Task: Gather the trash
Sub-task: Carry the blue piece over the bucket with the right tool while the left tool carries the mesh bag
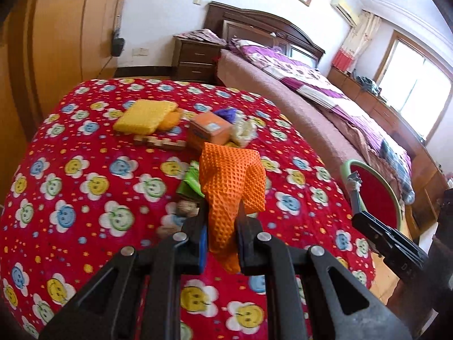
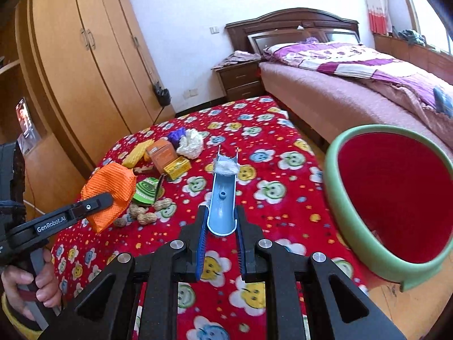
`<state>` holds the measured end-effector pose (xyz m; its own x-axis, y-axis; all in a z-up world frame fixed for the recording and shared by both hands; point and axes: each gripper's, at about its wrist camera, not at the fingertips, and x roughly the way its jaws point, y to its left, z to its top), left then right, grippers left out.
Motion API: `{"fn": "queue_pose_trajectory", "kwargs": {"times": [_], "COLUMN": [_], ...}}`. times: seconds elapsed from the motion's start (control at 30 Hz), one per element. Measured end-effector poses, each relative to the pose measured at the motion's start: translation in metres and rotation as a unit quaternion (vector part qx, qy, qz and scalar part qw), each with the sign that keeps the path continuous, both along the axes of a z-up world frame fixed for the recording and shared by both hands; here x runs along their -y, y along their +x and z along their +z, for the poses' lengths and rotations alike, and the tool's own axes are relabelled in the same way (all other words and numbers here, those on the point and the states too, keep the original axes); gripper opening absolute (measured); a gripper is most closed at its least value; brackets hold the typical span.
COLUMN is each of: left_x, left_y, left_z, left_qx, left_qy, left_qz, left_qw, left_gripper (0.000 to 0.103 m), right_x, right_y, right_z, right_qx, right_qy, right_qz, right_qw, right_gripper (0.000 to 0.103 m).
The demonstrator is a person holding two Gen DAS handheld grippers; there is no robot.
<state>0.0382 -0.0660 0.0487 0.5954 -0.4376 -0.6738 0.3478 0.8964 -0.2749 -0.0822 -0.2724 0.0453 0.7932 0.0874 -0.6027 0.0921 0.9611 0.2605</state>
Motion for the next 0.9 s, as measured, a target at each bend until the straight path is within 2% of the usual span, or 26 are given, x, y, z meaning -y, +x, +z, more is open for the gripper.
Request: {"fn": "queue_pose_trajectory", "kwargs": {"times": [0.33,0.9], "left_x": [0.056,0.16], "left_y": [-0.006,-0.015], "left_z": [0.008,0.008], "left_qx": [0.003,0.005], "left_qy": [0.012,0.029], "left_qz": [-0.069,-0.171], "left_qw": [0.9975,0.9849], "left_gripper": [0.015,0.015], "right_x": [0.04,0.109], "right_y": [-0.023,-0.054], "right_z": [0.002,-0.003], "right_qx": [0.01,0.017], "right_qy": [0.005,0.014], "right_qz": [-0.058,-0.152], "right_qw": [0.998,0.988], "right_gripper": [0.018,0.018]}}
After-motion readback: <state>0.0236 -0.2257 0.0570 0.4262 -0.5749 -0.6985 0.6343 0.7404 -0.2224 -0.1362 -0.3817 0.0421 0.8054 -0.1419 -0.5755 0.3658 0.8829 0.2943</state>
